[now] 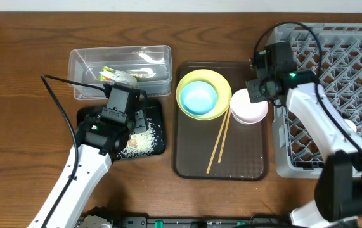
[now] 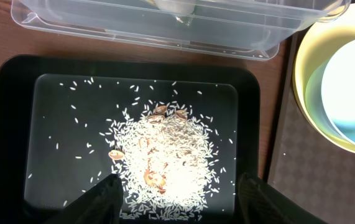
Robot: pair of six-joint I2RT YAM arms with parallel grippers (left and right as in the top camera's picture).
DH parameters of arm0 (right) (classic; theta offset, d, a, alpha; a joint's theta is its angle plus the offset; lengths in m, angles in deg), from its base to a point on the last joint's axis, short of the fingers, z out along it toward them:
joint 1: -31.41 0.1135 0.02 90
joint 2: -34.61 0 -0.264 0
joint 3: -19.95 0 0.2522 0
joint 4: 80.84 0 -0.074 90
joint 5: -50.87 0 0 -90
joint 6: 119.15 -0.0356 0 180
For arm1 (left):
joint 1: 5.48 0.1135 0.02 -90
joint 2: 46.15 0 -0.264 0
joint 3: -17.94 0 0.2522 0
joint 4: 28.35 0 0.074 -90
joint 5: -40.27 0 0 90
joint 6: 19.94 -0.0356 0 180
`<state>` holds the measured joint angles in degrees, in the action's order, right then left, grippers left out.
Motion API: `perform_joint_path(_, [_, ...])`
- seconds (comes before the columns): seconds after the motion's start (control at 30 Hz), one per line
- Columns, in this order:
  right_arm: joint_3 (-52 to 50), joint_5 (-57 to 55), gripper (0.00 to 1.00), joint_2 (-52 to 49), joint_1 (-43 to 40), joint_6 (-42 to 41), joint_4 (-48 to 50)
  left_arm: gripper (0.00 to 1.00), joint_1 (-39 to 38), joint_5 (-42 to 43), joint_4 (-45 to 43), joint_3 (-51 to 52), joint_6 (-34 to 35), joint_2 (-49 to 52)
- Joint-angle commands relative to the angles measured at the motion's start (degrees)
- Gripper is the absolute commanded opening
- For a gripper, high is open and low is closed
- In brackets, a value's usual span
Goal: Sort waste into correct bins and load items into the dishwasher rack
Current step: 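Release the cup in the rack and withdraw the right gripper, then reach the right gripper to the pink bowl and grasp its rim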
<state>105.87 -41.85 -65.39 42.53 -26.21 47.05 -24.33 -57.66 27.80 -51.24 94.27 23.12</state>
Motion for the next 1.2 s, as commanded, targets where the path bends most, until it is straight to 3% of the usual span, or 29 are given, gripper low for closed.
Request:
perform_joint_path(0.0, [0.57, -3.15, 0.59, -2.73, 0.31, -1.18, -0.02, 0.63, 0.2, -1.14, 0.22, -0.31, 0.81, -0.04])
perform_joint_path(0.13, [0.57, -3.48, 0.58, -5.31, 0.31, -1.86, -0.52, 0.63, 0.2, -1.14, 0.24, -0.31, 0.81, -0.04])
perform_joint_path(0.23, [0.42, -3.48, 0.48, -6.51, 0.33, -2.27, -2.14, 0.63, 0.2, -1.14, 0.24, -0.31, 0.81, -0.04])
perform_joint_path(0.4, [-0.68, -3.48, 0.43, -6.91, -0.13, -2.27, -4.68, 0.63, 0.2, -1.14, 0.24, -0.31, 0.81, -0.04])
perform_joint_path(0.57, [-2.14, -3.43, 0.29, -6.91, -1.11, -4.79, -4.96, 0.63, 0.2, -1.14, 0.24, -0.31, 0.81, -0.04])
perform_joint_path(0.7, [-3.78, -3.45, 0.23, -6.91, -1.6, -7.23, -4.92, 0.63, 0.2, -1.11, 0.28, -0.31, 0.81, -0.04])
perform_joint_path(0.83, [-4.31, -3.48, 0.02, -6.88, -1.68, -7.91, -4.81, 0.63, 0.2, -1.11, 0.26, -0.31, 0.81, -0.04])
perform_joint_path(1.17, [0.0, -5.53, 0.01, -2.45, -1.81, -8.68, -4.66, 0.63, 0.2, -1.11, 0.26, -0.31, 0.81, -0.04])
